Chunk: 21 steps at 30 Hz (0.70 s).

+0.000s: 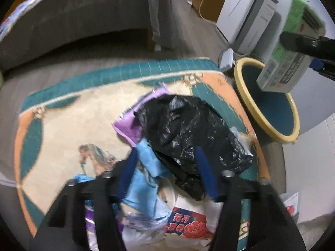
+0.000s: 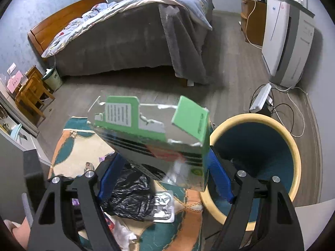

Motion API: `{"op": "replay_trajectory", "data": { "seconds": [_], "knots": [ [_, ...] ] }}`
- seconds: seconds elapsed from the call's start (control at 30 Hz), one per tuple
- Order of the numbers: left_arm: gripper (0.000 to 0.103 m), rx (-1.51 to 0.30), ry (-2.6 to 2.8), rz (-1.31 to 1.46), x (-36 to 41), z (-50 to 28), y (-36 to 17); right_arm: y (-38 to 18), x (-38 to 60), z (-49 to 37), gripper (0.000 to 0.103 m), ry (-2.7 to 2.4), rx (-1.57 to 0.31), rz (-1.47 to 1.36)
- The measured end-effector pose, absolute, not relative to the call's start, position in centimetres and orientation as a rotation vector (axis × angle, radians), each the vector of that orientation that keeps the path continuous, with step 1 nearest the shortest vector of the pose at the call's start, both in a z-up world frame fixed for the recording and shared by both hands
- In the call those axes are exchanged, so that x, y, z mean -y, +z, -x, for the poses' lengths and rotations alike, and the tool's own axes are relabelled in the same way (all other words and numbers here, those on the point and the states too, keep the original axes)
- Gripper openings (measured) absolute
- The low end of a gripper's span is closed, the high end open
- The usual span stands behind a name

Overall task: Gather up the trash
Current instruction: 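Grasp the white COLTALIN box with the right tool while the left tool grasps the black bag, then carry the box and black bag over the bin and open both tools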

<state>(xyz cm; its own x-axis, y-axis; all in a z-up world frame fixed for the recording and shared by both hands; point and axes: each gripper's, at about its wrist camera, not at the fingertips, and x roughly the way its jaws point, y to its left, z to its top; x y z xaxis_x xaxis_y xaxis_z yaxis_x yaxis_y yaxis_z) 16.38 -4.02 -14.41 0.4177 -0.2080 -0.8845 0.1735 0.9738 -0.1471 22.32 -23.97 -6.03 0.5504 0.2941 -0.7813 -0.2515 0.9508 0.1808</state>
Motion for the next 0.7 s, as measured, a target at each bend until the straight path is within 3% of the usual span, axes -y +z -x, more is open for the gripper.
{"op": "replay_trajectory", "data": {
  "seconds": [0.07,0.1,0.33,0.7],
  "knots": [
    [0.016,-1.118,-0.241,0.039,4.0,-16.5,-14.8,-6.0,24.1,-22.3,0.077,0.323,-0.93,-0.037],
    [0.01,-1.112,-0.231,0.032,4.1,-16.5,-14.8,-6.1,24.2,-22.3,0.077,0.321,-0.929,-0.03],
    [0.004,-1.008,-0.237,0.027,4.4,-16.7,-11.7,-6.3,25.1,-22.3,0.077,0.294,-0.934,-0.026],
    [0.004,-0.789,-0.27,-0.042,6.3,-16.0,-4.9,-5.0,28.1,-22.5,0.077,0.212,-0.912,-0.079]
  ]
}}
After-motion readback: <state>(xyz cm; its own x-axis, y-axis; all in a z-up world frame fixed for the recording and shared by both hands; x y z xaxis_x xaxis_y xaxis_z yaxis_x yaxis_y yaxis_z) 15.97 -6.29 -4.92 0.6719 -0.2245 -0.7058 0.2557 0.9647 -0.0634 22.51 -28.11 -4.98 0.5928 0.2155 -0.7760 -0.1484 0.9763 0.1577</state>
